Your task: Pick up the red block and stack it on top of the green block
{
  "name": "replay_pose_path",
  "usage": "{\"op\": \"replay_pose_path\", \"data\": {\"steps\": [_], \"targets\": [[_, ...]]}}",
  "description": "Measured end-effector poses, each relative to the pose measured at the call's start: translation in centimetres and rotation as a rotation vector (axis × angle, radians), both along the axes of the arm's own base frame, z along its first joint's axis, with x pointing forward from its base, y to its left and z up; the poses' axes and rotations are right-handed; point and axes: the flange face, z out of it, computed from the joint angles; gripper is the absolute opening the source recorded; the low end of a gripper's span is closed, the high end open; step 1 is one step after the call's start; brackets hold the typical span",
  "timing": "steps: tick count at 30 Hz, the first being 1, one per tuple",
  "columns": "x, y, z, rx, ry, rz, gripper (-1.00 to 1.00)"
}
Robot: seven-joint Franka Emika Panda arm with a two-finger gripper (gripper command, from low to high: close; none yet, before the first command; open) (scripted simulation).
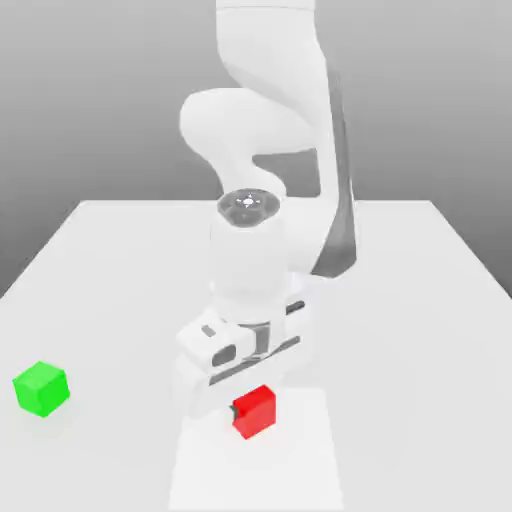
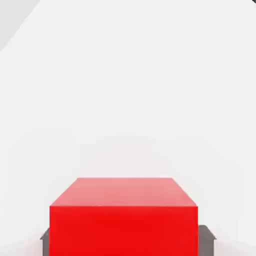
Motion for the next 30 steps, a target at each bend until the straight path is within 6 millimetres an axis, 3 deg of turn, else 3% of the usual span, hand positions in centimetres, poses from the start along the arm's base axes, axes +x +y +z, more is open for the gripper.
{"op": "replay_pose_path", "data": {"steps": [3, 15, 16, 20, 25, 26, 30], "targets": [[0.1, 0.0, 0.3, 0.000, -0.002, 0.001, -1.00], [0.0, -0.1, 6.1, 0.001, 0.000, -0.003, -1.00], [0.3, -1.4, 6.4, 0.000, 0.002, -0.037, -1.00], [-0.1, -14.5, 7.5, 0.001, 0.010, -0.359, -1.00], [-5.0, -28.6, 9.6, 0.002, 0.004, -0.694, -1.00], [-6.0, -30.3, 9.7, 0.001, 0.001, -0.736, -1.00], [-4.9, -30.2, 8.3, -0.002, -0.007, -0.717, -1.00]]}}
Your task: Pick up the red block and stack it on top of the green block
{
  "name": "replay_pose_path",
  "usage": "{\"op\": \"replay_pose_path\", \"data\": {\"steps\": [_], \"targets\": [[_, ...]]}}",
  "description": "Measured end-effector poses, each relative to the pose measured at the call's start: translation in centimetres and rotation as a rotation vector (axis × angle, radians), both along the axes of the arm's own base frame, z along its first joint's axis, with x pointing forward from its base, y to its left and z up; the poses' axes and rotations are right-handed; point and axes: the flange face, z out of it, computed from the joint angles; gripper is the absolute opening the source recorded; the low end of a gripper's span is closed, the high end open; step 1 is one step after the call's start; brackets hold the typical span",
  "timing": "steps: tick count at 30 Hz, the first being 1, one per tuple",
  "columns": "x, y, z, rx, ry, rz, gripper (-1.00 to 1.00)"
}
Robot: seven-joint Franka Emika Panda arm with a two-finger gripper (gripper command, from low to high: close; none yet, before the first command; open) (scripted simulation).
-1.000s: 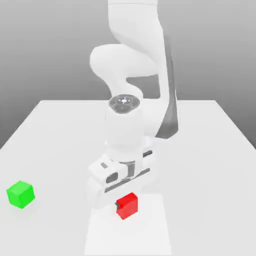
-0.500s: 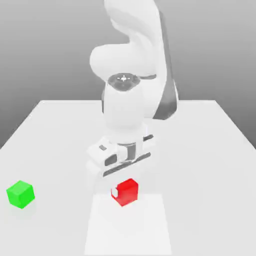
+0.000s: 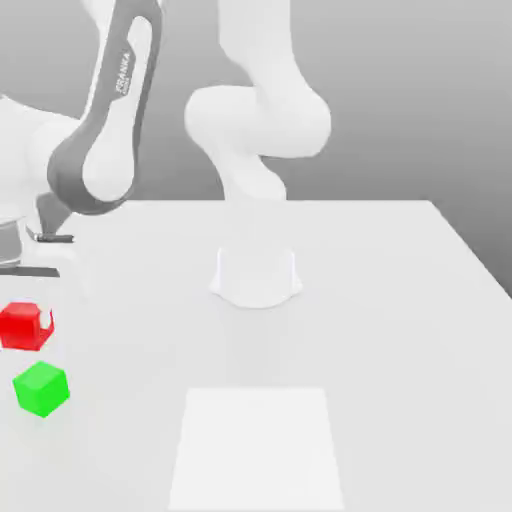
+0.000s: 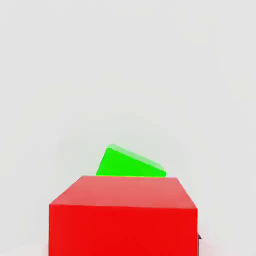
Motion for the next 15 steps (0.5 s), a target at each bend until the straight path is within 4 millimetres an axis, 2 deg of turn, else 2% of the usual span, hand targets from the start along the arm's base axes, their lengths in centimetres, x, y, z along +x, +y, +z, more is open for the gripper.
{"op": "replay_pose_path", "data": {"steps": [6, 7, 13, 15], "targets": [[-0.2, 0.0, -4.2, 0.004, 0.004, -0.004, -1.00], [-0.3, 0.1, -4.7, 0.005, 0.005, -0.004, 1.00], [-0.4, 0.1, -4.9, 0.005, 0.005, -0.005, 1.00], [-0.2, 0.0, -4.1, 0.002, 0.003, -0.003, 1.00]]}}
